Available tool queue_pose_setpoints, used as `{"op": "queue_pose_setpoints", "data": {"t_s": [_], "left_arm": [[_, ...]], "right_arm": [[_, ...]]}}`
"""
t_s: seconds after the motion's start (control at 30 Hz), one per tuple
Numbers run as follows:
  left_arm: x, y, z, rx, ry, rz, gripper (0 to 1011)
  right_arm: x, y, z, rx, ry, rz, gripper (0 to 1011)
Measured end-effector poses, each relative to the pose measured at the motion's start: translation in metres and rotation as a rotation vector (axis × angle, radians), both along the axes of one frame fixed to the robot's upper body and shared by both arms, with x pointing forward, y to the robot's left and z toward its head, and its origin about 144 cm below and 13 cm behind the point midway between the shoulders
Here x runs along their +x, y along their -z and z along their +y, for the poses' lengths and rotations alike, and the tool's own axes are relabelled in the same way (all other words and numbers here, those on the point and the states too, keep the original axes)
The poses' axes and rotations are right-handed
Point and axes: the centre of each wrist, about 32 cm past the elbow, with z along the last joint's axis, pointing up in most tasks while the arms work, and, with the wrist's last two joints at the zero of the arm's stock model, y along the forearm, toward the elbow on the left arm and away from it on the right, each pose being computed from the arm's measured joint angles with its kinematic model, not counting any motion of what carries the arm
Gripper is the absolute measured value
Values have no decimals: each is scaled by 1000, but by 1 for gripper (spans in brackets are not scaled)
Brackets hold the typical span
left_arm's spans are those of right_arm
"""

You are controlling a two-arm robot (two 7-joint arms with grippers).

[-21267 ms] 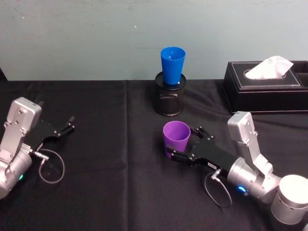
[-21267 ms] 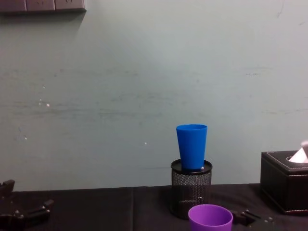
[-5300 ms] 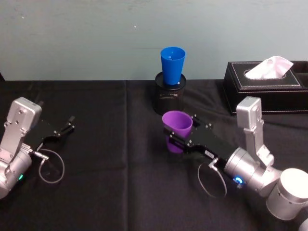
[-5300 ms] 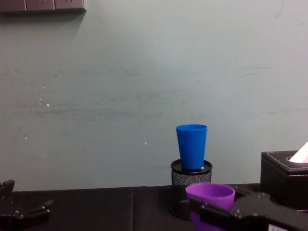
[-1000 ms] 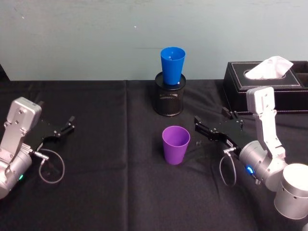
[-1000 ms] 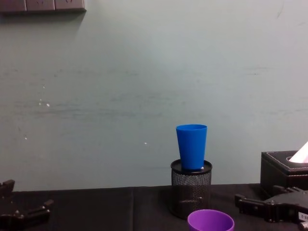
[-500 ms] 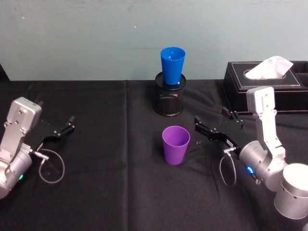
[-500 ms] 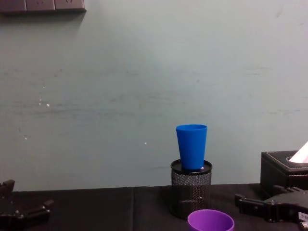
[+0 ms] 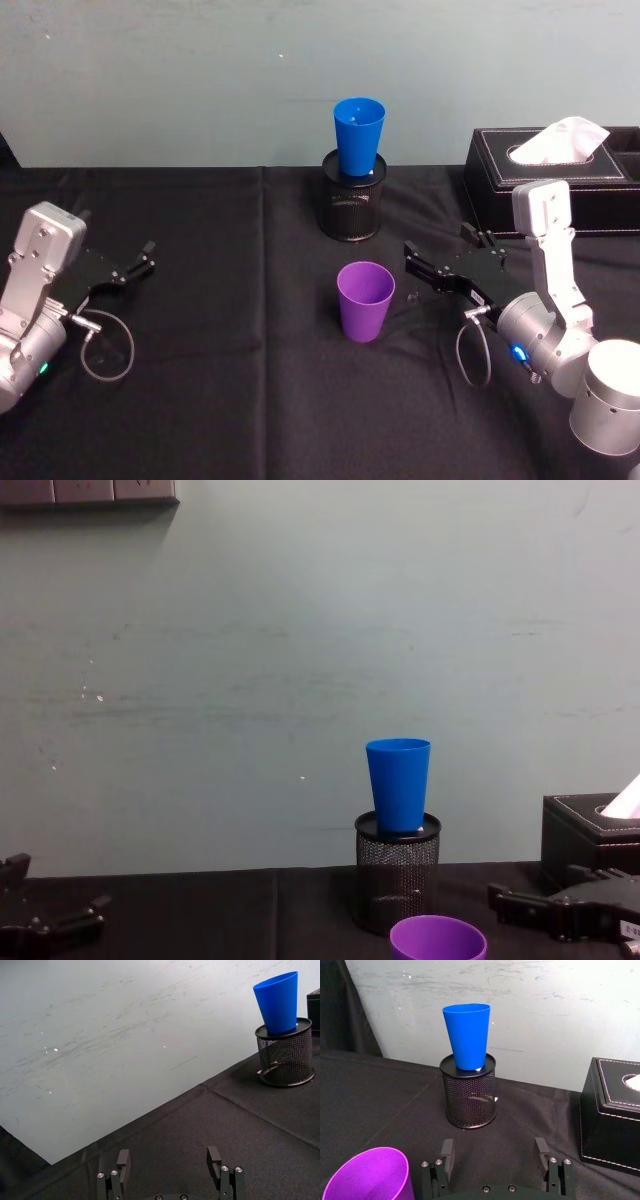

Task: Pick up one cup with a gripper and tap it against the other cup.

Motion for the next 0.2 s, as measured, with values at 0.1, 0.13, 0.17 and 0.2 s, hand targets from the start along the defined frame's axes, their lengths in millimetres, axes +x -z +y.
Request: {"op": "queue_pose_setpoints", "data": {"t_s": [0.1, 0.13, 0.17, 0.2], "left_arm": [[0, 0, 0, 0, 0, 0, 1000], [0, 0, 0, 0, 0, 0, 1000], [0, 0, 0, 0, 0, 0, 1000], [0, 0, 0, 0, 0, 0, 1000]], "right_arm": [[0, 0, 0, 0, 0, 0, 1000], [0, 0, 0, 0, 0, 0, 1000], [0, 0, 0, 0, 0, 0, 1000], [0, 0, 0, 0, 0, 0, 1000]]}}
